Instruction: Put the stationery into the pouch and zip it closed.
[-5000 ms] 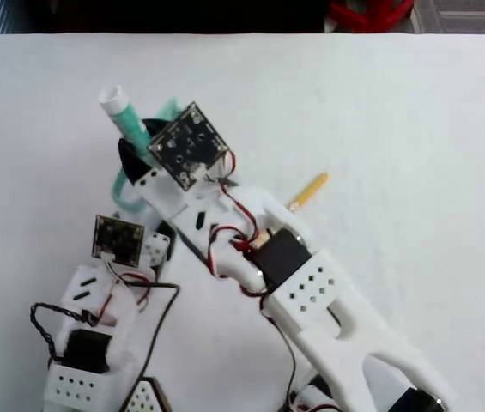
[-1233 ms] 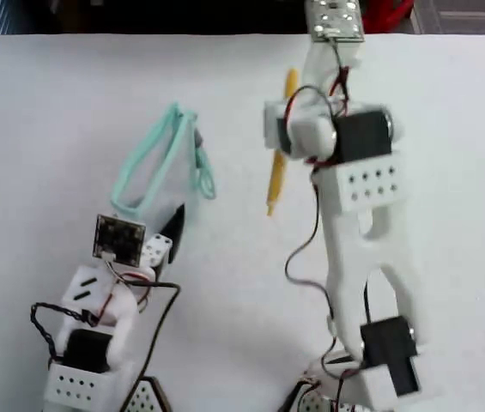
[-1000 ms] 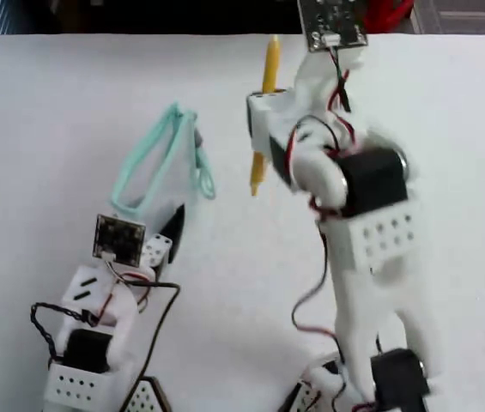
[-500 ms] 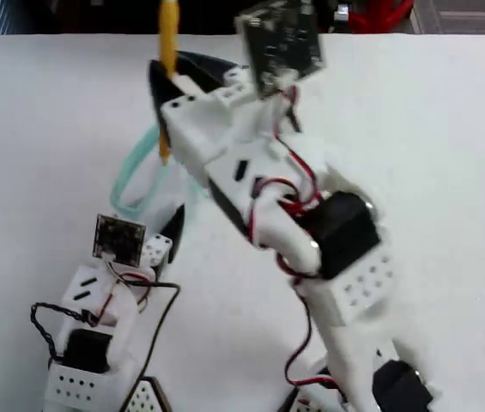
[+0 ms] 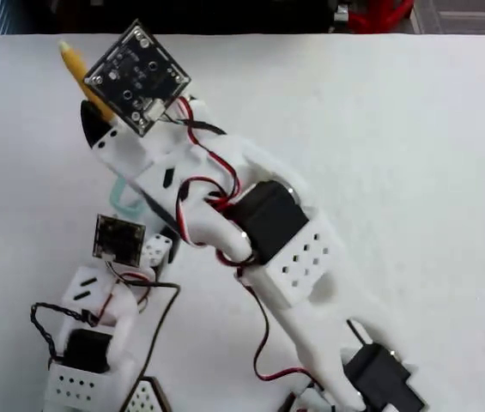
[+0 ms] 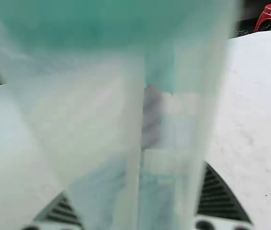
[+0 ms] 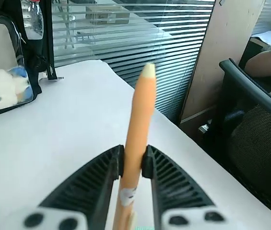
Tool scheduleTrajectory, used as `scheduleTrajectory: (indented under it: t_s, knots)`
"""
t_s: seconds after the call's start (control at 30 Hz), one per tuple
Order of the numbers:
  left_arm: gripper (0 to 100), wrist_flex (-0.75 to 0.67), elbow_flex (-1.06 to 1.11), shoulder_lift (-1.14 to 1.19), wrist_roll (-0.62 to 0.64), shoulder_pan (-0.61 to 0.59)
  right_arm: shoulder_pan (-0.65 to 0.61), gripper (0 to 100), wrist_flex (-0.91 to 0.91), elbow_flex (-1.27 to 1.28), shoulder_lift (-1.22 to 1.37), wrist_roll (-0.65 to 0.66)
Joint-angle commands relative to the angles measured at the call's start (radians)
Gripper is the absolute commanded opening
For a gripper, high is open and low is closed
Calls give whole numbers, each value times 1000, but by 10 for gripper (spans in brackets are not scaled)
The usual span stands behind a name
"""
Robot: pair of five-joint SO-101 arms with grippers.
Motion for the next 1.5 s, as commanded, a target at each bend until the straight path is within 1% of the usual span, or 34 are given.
scheduleTrajectory:
  t_s: [0.0,0.17,0.3,0.4,0.47,0.57,0.63,0.7,0.73,0.97,1.07,1.1,1.17,1.27,1.33,1.37,1.43,1.47]
  knots:
    - [214,8,-5,-12,-9,8,10,18,-12,-5,-24,15]
    - [214,8,-5,-12,-9,7,10,18,33,-5,-64,15]
    - [214,8,-5,-12,-9,7,12,18,102,-5,-85,15]
    - [214,8,-5,-12,-9,7,45,29,153,-5,-88,12]
    - [214,8,-5,-12,-9,7,74,91,182,-5,-88,8]
    - [214,8,-5,-12,-9,7,91,230,213,-5,-88,8]
    - [214,8,-5,-12,-9,7,88,304,229,-5,-90,8]
    - [214,8,-5,-12,-9,7,87,338,234,-6,-90,11]
    - [214,8,-5,-12,-9,7,87,340,234,-9,-90,15]
    - [214,8,-5,-12,-9,7,97,340,226,-14,-91,17]
    - [214,8,-5,-12,-9,7,157,333,159,-3,-76,17]
    - [214,8,-5,-12,-9,7,196,312,116,9,-64,17]
    - [214,8,-5,-12,-9,7,269,223,-7,32,-19,9]
    - [214,8,-5,-12,-9,7,326,0,-140,34,56,9]
    - [214,8,-5,-12,-9,7,329,61,-160,34,104,12]
    - [214,8,-5,-12,-9,7,325,54,-151,34,120,14]
    - [214,8,-5,-12,-9,7,306,10,-110,32,139,15]
    - [214,8,-5,-12,-9,7,294,22,-79,35,136,15]
